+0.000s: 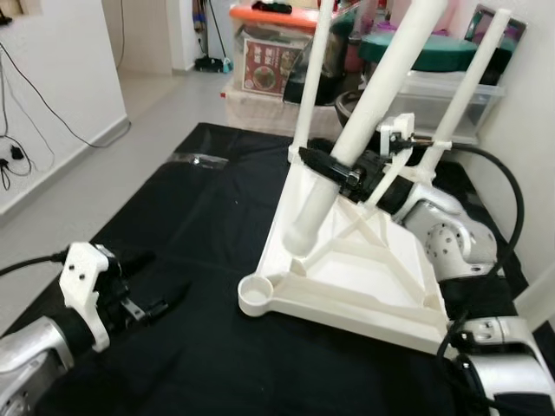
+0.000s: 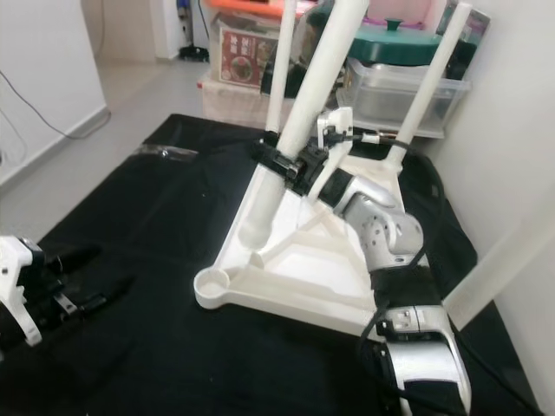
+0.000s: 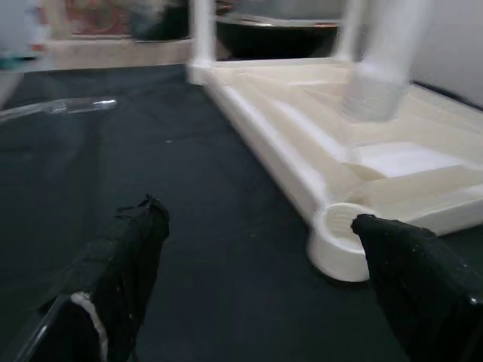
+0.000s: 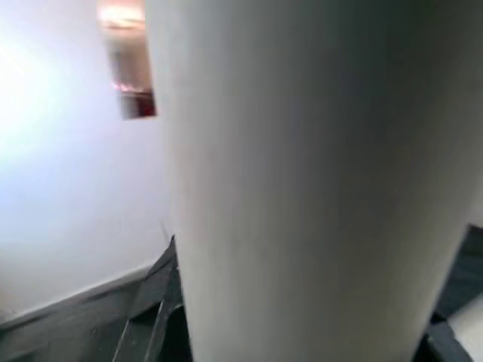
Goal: Building children table
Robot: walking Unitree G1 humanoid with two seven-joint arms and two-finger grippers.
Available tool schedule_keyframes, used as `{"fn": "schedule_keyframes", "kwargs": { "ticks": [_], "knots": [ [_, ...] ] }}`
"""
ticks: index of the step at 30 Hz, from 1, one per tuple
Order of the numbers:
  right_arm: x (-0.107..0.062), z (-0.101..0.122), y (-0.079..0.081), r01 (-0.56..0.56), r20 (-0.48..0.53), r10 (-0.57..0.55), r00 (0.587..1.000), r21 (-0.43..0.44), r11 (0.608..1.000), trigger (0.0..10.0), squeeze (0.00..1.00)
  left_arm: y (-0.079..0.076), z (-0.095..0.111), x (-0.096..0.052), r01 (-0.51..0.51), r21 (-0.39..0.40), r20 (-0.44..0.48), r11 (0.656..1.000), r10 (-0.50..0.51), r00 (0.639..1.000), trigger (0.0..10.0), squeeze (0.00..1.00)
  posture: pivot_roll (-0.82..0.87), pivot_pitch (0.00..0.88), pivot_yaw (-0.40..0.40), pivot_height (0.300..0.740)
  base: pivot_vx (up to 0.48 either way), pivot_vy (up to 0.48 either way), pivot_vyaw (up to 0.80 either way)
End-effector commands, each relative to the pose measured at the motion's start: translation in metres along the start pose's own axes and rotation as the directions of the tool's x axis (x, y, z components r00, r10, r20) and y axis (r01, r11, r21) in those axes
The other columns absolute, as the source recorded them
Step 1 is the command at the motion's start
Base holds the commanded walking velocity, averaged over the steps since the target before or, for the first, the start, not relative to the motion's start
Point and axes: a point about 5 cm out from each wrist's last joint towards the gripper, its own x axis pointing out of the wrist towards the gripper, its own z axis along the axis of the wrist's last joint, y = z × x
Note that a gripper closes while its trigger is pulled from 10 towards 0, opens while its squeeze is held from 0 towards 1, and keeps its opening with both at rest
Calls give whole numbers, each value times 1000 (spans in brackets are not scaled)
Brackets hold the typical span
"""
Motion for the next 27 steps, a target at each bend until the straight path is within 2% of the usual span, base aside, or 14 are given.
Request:
{"fn": "schedule_keyframes", "kwargs": {
  "ticks": [1, 2, 3, 4, 7, 8, 13, 16, 27],
  "knots": [
    [-3, 13, -13, 127, 53, -126, 991, -15, 992, 0, 0, 7, -18, -1, -97, -1, -76, 995, 96, 992, 10000, 0, 156, 0, -104, 740, 0, 0, 0],
    [-1, 27, -20, 201, 114, -200, 973, 3, 979, 0, 0, 11, -29, -1, -188, -7, -115, 982, 186, 976, 10000, 0, 153, 0, -100, 740, 0, 0, 0],
    [-1, 27, -20, 201, 114, -200, 973, 3, 979, 0, 0, 11, -29, -1, -188, -7, -115, 982, 186, 976, 10000, 0, 153, 0, -100, 740, 0, 0, 0],
    [1, 37, -19, 209, 166, -211, 963, 31, 978, 0, 0, 9, -35, 0, -220, -9, -132, 976, 217, 967, 10000, 0, 154, 0, -100, 740, 0, 0, 0],
    [6, 45, -10, 158, 216, -165, 962, 51, 986, 0, 0, -3, -37, 6, -198, -32, -121, 980, 193, 974, 10000, 0, 154, 0, -101, 740, 0, 0, 0],
    [8, 44, -6, 131, 221, -139, 965, 51, 990, 0, 0, -8, -37, 9, -183, -37, -115, 982, 178, 977, 10000, 0, 154, 0, -102, 740, 0, 0, 0],
    [9, 44, -4, 116, 222, -124, 967, 49, 992, 0, 0, -10, -37, 11, -177, -39, -112, 983, 171, 979, 10000, 0, 154, 0, -102, 740, 0, 0, 0],
    [13, 38, 0, 103, 213, -110, 971, 43, 994, 0, 0, -20, -37, 16, -153, -46, -93, 987, 148, 985, 10000, 0, 155, 0, -102, 740, 0, 0, 0],
    [17, 31, 0, 129, 199, -136, 970, 49, 990, 0, 0, -25, -41, 20, -164, -46, -84, 985, 160, 984, 10000, 0, 153, 0, -101, 740, 0, 0, 0]
  ]
}}
